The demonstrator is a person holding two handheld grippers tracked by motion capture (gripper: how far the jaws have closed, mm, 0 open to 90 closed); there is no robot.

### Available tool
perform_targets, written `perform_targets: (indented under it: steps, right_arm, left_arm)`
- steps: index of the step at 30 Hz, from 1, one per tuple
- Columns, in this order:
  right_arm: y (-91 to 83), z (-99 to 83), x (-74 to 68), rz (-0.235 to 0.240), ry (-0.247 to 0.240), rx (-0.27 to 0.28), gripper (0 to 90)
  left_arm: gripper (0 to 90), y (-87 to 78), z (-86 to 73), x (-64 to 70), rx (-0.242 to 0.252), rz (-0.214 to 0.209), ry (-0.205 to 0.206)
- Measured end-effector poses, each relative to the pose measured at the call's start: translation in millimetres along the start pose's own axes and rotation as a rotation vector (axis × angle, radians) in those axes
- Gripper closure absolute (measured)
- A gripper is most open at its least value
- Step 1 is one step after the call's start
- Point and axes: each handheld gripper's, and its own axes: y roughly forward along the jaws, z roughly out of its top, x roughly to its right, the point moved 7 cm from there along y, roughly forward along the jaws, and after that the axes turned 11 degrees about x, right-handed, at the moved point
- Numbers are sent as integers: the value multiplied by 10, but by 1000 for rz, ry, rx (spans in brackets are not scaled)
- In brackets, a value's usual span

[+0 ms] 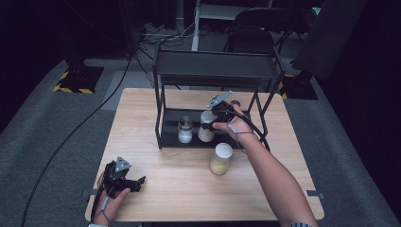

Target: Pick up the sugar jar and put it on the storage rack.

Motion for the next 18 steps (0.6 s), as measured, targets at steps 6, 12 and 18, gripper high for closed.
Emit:
perform_targets:
  steps: [6,12,18]
  right_arm:
    - [58,-39,6,0,8,-4,334]
    - [83,-76,21,5,28,-5,334]
    - [85,-105,71,10,56,1,330]
  left_arm:
    - [6,0,1,0,0,1,0]
    - [5,2,0,2,1,2,-2]
    - [5,2,1,2,0,2,-2]
